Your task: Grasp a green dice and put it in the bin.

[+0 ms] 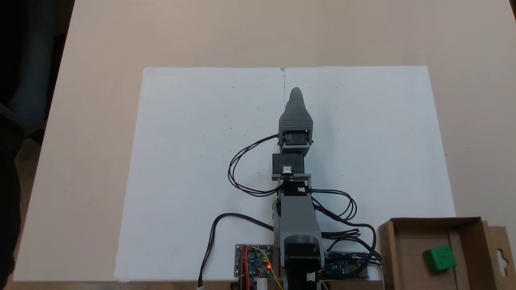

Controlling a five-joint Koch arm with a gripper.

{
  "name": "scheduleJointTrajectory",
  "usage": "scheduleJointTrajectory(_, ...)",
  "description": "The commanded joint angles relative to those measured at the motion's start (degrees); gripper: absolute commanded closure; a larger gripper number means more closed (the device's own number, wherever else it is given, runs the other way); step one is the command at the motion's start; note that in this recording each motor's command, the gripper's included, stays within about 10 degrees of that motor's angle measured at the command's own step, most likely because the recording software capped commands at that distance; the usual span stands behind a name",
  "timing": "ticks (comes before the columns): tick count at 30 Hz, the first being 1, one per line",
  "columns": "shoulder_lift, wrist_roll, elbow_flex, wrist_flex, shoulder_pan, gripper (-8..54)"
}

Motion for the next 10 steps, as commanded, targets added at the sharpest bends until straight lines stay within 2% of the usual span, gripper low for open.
scheduleJointTrajectory(1, 6.6, -3.9, 4.1, -9.8, -1.0, 1.0)
scheduleJointTrajectory(3, 6.5, -7.4, 4.1, -11.4, -1.0, 1.0)
scheduleJointTrajectory(10, 6.5, -7.4, 4.1, -16.1, -1.0, 1.0)
